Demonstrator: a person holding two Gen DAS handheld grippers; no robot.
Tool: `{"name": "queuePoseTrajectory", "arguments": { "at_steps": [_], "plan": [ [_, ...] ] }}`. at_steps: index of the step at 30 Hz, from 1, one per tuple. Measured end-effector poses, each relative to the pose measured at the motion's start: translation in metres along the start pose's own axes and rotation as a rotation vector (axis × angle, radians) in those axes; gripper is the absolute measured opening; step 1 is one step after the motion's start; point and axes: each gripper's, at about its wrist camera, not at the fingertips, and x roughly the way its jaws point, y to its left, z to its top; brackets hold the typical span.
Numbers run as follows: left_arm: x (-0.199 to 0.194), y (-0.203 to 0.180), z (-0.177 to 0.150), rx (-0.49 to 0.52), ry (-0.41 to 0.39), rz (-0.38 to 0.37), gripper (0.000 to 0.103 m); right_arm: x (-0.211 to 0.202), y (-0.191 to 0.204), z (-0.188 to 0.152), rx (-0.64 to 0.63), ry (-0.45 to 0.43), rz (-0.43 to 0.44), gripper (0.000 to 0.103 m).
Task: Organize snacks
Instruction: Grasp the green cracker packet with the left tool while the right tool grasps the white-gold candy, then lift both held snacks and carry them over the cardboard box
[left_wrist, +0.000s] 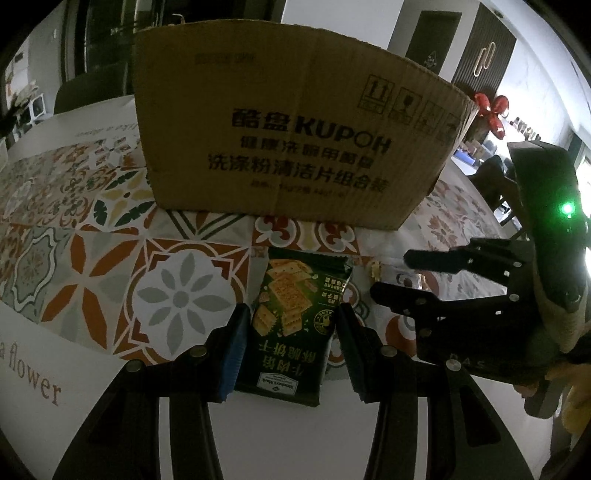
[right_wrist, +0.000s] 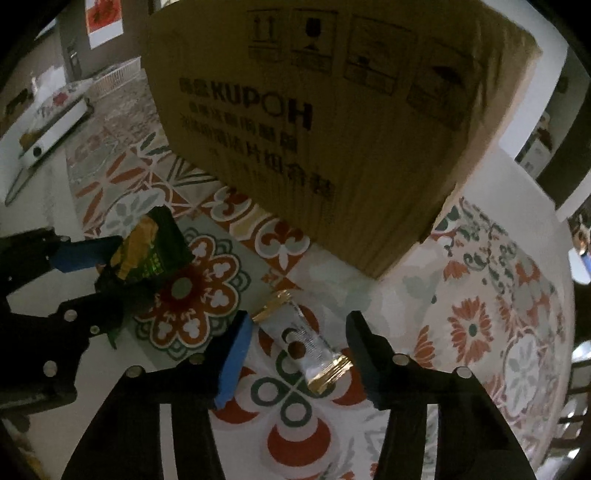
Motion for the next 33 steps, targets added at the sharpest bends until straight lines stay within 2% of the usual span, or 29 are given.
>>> {"name": "queuePoseTrajectory", "arguments": {
  "at_steps": [3, 5, 9, 13, 24, 33],
  "plan": [
    [0.001, 0.001, 0.002, -0.001, 0.001, -0.003, 0.047, -0.001, -0.001, -0.002, 0.041, 0.002, 0.032, 0.040],
    [0.001, 0.001, 0.003, 0.000, -0.001, 0.000, 0.047, -0.003, -0.001, -0.005, 0.067, 0.000, 0.035, 0.030],
    [0.002, 0.003, 0.003, 0.000, 0.002, 0.003, 0.047, -0.007, -0.003, -0.012, 0.142, -0.012, 0.016, 0.021],
    [0.001, 0.003, 0.003, 0.008, 0.000, 0.006, 0.047, -0.012, -0.003, -0.018, 0.226, -0.034, 0.004, 0.020],
    [-0.026, 0.000, 0.004, 0.037, -0.043, -0.009, 0.047, -0.061, 0.011, -0.031, 0.311, -0.146, -0.021, 0.020],
    [-0.070, 0.001, 0.017, 0.087, -0.146, -0.007, 0.047, -0.104, 0.029, -0.023, 0.361, -0.288, -0.060, 0.020]
  ]
}}
